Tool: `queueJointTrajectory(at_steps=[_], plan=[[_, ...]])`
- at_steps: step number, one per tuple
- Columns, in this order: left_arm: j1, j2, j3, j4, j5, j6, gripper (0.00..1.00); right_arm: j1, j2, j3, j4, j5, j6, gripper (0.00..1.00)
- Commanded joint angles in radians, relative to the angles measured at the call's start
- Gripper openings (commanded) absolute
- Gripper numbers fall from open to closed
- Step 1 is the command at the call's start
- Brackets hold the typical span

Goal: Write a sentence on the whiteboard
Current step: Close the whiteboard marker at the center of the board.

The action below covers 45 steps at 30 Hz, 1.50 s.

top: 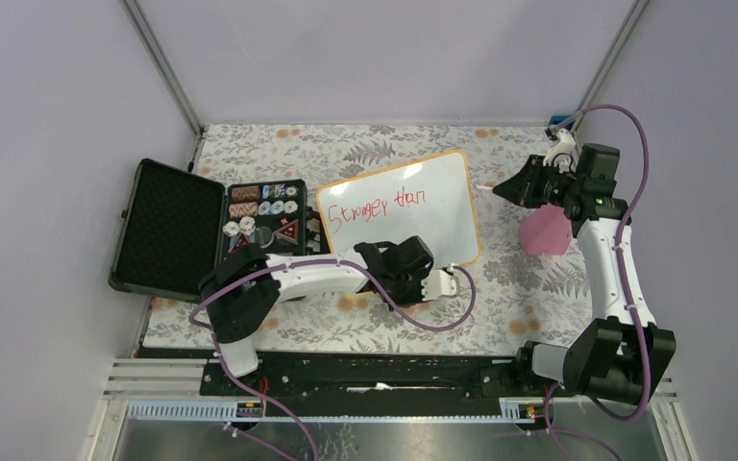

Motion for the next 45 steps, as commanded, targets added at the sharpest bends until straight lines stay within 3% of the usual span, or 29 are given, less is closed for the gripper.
queueJointTrajectory(at_steps=[1, 9, 21, 33, 45], plan=[[0.013, -0.086, 0.009, 0.012, 0.031, -0.026, 0.0, -0.005, -0.016, 0.021, 0.027, -0.059, 0.009, 0.0], [0.08, -0.191, 0.053, -0.009, 0.076, -0.074, 0.0, -0.005, -0.017, 0.008, 0.031, -0.203, 0.016, 0.0], [0.293, -0.372, 0.163, -0.13, 0.148, -0.062, 0.0, 0.082, -0.023, -0.037, 0.007, -0.518, 0.051, 0.0], [0.359, -0.49, 0.12, -0.261, 0.288, -0.047, 0.0, 0.399, 0.024, -0.025, -0.106, -0.409, -0.036, 0.0], [0.36, -0.519, 0.105, -0.268, 0.329, -0.006, 0.0, 0.479, 0.029, 0.035, -0.157, -0.374, -0.05, 0.0]])
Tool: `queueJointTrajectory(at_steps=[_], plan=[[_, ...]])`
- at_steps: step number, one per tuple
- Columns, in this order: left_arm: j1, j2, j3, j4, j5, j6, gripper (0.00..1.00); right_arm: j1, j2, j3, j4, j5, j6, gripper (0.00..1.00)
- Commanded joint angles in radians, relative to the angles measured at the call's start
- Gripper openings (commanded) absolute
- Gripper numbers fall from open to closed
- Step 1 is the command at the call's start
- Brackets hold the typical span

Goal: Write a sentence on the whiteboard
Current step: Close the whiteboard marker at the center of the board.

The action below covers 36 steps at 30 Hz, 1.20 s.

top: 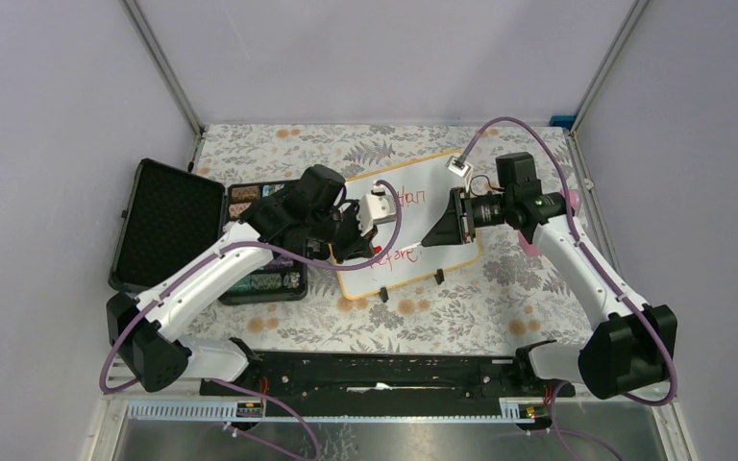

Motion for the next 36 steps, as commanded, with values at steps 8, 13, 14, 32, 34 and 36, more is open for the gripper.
queueJointTrajectory(at_steps=[8, 13, 14, 32, 34, 36], plan=[[0.001, -0.023, 0.024, 0.02, 0.09, 0.009, 0.0, 0.049, -0.007, 0.05, -0.019, 0.046, -0.014, 0.0], [-0.001, -0.017, 0.018, 0.017, 0.117, 0.005, 0.0, 0.052, 0.0, 0.054, 0.012, 0.048, 0.012, 0.0], [-0.001, -0.016, 0.021, 0.017, 0.119, 0.004, 0.0, 0.053, 0.001, 0.056, 0.015, 0.048, 0.014, 0.0], [-0.009, 0.006, 0.032, 0.012, 0.141, 0.001, 0.0, 0.078, 0.024, 0.073, 0.032, 0.04, 0.04, 0.0], [-0.011, 0.009, 0.03, 0.011, 0.141, 0.003, 0.0, 0.081, 0.025, 0.076, 0.031, 0.041, 0.04, 0.0], [-0.013, 0.011, 0.031, 0.011, 0.139, 0.004, 0.0, 0.082, 0.024, 0.077, 0.032, 0.041, 0.04, 0.0]])
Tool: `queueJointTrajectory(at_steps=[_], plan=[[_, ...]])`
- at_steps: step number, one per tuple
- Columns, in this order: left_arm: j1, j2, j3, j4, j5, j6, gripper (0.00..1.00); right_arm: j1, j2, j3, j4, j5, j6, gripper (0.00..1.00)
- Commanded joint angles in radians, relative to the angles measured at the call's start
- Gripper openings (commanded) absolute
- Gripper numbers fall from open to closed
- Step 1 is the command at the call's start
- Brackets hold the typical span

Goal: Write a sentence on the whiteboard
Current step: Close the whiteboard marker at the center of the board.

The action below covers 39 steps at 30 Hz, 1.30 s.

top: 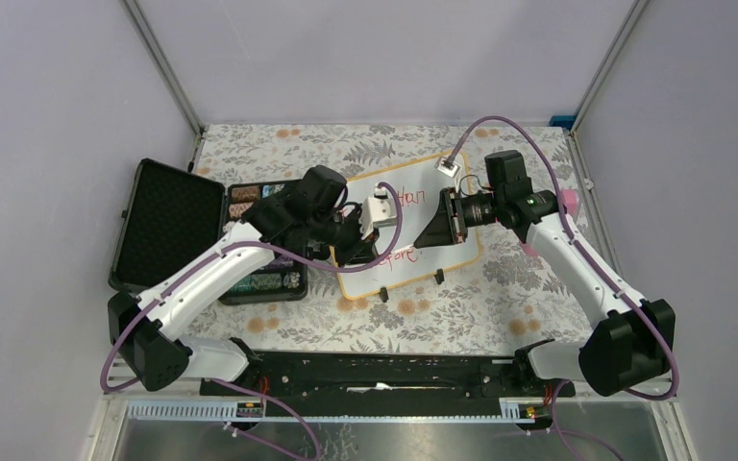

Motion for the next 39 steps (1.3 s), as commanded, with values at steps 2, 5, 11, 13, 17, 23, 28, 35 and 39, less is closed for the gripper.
queueJointTrajectory(at_steps=[2, 5, 11, 13, 17, 23, 28, 35, 39], plan=[[-0.009, 0.008, 0.035, 0.018, 0.03, 0.003, 0.0, 0.016, 0.005, 0.051, 0.018, 0.001, 0.007, 0.0], [-0.009, 0.011, 0.043, 0.018, 0.03, -0.001, 0.0, 0.022, 0.01, 0.051, 0.018, 0.001, 0.007, 0.0], [-0.011, 0.01, 0.045, 0.018, 0.033, -0.001, 0.0, 0.026, 0.015, 0.049, 0.019, 0.011, 0.002, 0.0], [-0.012, 0.009, 0.044, 0.018, 0.033, -0.001, 0.0, 0.026, 0.017, 0.046, 0.017, 0.017, 0.0, 0.0], [-0.012, 0.006, 0.042, 0.015, 0.031, 0.0, 0.0, 0.027, 0.013, 0.048, 0.016, 0.023, -0.005, 0.0], [-0.012, 0.004, 0.045, 0.015, 0.029, -0.005, 0.0, 0.029, 0.015, 0.05, 0.009, 0.021, -0.009, 0.0], [-0.011, 0.008, 0.046, 0.025, 0.023, -0.025, 0.0, 0.043, 0.019, 0.057, -0.019, 0.034, -0.034, 0.0], [-0.012, 0.018, 0.065, 0.034, 0.03, -0.054, 0.0, 0.062, 0.029, 0.065, -0.029, 0.038, -0.042, 0.0], [-0.011, 0.024, 0.063, 0.043, 0.032, -0.066, 0.0, 0.07, 0.034, 0.071, -0.027, 0.041, -0.039, 0.0]])
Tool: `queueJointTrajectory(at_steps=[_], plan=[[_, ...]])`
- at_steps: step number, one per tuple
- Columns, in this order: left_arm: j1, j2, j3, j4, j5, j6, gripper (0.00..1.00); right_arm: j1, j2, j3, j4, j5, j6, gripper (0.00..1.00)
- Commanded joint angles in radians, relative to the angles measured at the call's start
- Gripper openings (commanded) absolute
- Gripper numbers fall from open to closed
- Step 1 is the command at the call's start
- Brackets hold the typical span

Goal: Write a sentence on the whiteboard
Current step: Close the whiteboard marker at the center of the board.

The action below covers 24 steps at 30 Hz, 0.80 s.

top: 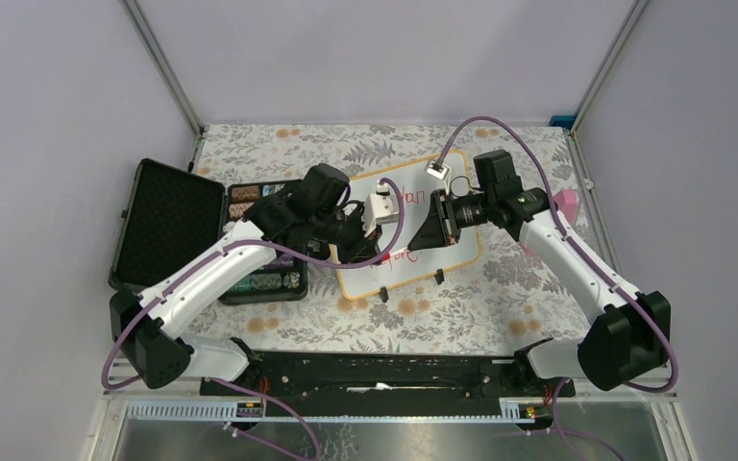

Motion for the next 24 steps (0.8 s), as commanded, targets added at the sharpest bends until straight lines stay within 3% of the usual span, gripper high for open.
queueJointTrajectory(at_steps=[1, 13, 24], plan=[[-0.003, 0.013, 0.04, 0.044, 0.024, -0.022, 0.0, 0.018, 0.006, 0.05, -0.008, -0.01, -0.008, 0.0], [0.02, -0.061, -0.047, -0.011, -0.001, 0.037, 0.0, 0.009, -0.022, 0.072, -0.03, 0.067, -0.025, 0.0], [0.057, -0.088, -0.064, -0.008, 0.083, 0.039, 0.0, 0.02, -0.004, 0.069, -0.038, -0.03, -0.022, 0.0]])
